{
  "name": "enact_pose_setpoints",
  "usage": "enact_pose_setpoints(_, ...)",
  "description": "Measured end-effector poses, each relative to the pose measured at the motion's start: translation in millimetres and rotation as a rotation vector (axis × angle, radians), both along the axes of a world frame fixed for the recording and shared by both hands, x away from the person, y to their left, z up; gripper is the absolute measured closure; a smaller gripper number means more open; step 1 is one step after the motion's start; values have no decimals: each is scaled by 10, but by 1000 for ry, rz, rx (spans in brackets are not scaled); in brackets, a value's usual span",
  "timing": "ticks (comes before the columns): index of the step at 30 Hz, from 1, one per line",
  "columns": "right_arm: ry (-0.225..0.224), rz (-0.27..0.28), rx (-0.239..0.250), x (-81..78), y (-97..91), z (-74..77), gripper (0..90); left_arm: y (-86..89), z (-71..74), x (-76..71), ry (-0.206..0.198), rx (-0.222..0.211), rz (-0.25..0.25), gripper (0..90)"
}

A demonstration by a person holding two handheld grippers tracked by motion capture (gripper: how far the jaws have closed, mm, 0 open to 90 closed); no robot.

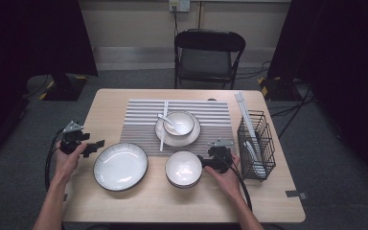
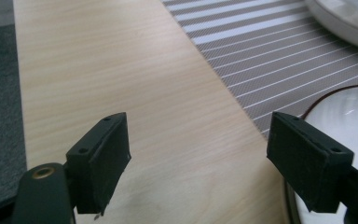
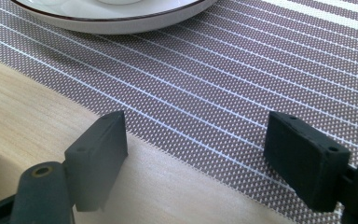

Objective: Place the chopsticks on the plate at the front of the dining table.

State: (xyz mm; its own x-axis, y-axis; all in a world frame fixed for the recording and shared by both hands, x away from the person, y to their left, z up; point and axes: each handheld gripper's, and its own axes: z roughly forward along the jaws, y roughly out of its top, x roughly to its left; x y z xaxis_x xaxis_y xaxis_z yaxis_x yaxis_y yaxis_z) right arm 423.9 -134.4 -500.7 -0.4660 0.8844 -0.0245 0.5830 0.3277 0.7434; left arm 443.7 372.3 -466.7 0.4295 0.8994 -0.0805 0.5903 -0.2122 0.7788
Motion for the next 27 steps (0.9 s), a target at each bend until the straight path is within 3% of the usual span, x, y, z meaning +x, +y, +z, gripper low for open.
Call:
enact_pose_setpoints(8, 1, -2, 1, -1, 2, 0, 206, 67, -137, 19, 21, 35, 38, 209)
enact_pose_setpoints(10, 1, -3, 1, -2, 2, 0, 206, 64, -199, 36, 46, 47, 46, 216)
enact_pose_setpoints(15, 1, -3, 1, -3, 2, 0, 206, 22, -294, 71, 75, 114, 37, 216)
enact_pose_setpoints(16, 1, -3, 1, -3, 2, 0, 206, 7, -309, 69, 71, 100, 37, 211)
enact_pose_setpoints(20, 1, -3, 1, -2, 2, 0, 206, 14, -318, 79, 60, 112, 28, 191)
enact_pose_setpoints(23, 1, -3, 1, -2, 2, 0, 206, 52, -360, 78, 29, 83, 24, 161)
enact_pose_setpoints(27, 1, -3, 1, -2, 3, 1, 206, 55, -362, 77, 28, 81, 22, 154)
